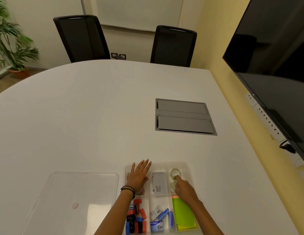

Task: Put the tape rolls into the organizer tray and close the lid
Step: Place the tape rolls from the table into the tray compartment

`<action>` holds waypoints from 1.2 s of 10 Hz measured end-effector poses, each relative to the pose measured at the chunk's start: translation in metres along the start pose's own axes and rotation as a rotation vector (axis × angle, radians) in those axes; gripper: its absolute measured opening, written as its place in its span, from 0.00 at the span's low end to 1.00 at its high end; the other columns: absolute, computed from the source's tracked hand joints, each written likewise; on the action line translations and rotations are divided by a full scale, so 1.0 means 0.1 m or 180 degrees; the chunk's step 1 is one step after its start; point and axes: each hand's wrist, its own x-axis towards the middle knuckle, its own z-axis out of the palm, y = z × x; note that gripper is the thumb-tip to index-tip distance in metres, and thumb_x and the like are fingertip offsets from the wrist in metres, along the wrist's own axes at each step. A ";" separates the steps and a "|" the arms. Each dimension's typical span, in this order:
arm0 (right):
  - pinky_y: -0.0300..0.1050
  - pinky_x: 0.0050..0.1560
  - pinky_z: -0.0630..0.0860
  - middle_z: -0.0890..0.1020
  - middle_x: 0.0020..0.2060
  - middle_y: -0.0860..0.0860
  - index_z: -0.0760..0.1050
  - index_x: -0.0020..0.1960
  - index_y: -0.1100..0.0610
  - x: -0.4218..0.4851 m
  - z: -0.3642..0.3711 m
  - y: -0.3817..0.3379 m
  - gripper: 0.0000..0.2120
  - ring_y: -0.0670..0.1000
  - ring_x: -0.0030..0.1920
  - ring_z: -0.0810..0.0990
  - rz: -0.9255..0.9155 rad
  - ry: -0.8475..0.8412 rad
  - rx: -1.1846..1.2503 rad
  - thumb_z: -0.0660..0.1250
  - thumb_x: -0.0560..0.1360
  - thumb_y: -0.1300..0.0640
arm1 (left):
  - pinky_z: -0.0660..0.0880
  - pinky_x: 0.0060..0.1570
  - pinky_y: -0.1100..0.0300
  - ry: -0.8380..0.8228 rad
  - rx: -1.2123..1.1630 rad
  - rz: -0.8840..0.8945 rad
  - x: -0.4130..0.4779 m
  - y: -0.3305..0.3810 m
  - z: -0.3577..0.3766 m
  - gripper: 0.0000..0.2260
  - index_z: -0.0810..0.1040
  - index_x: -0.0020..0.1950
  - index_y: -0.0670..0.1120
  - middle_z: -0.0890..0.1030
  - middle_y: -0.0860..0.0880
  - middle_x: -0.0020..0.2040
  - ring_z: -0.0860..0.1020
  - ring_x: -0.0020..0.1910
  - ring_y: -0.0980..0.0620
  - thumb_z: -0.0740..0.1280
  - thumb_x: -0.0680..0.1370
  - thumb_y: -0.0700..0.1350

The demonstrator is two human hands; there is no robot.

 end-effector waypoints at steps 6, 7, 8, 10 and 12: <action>0.45 0.45 0.72 0.77 0.56 0.60 0.58 0.33 0.50 0.20 -0.03 -0.01 0.18 0.57 0.55 0.77 0.0477 0.0241 -0.0092 0.61 0.76 0.63 | 0.38 0.73 0.44 -0.0064 0.0095 -0.0012 0.01 0.00 0.00 0.27 0.42 0.76 0.49 0.43 0.46 0.78 0.44 0.77 0.48 0.53 0.82 0.49; 0.40 0.40 0.65 0.77 0.46 0.55 0.53 0.30 0.50 0.27 0.04 -0.01 0.23 0.57 0.54 0.78 0.0480 0.0194 -0.0106 0.61 0.75 0.65 | 0.38 0.73 0.44 -0.0068 0.0096 -0.0020 0.01 0.00 0.00 0.26 0.42 0.76 0.49 0.44 0.47 0.78 0.44 0.77 0.48 0.53 0.82 0.49; 0.43 0.41 0.68 0.69 0.36 0.48 0.51 0.30 0.50 0.28 0.06 -0.03 0.24 0.57 0.55 0.78 0.0501 0.0232 -0.0226 0.62 0.75 0.65 | 0.37 0.73 0.44 -0.0074 0.0115 -0.0032 0.01 0.00 0.00 0.26 0.42 0.76 0.49 0.44 0.47 0.78 0.44 0.77 0.48 0.53 0.82 0.50; 0.44 0.52 0.75 0.78 0.56 0.58 0.50 0.30 0.48 0.27 0.10 -0.05 0.27 0.56 0.55 0.78 0.0486 0.0201 -0.0304 0.66 0.74 0.62 | 0.37 0.73 0.44 -0.0078 0.0142 -0.0025 0.02 0.00 0.00 0.26 0.41 0.76 0.49 0.43 0.47 0.78 0.43 0.77 0.48 0.52 0.82 0.50; 0.45 0.49 0.74 0.75 0.44 0.54 0.50 0.30 0.48 0.25 0.10 0.00 0.25 0.56 0.53 0.78 0.0512 0.0347 -0.0224 0.61 0.75 0.65 | 0.38 0.73 0.44 -0.0086 0.0121 -0.0018 0.00 0.00 -0.01 0.26 0.42 0.75 0.48 0.44 0.47 0.78 0.44 0.77 0.47 0.53 0.82 0.50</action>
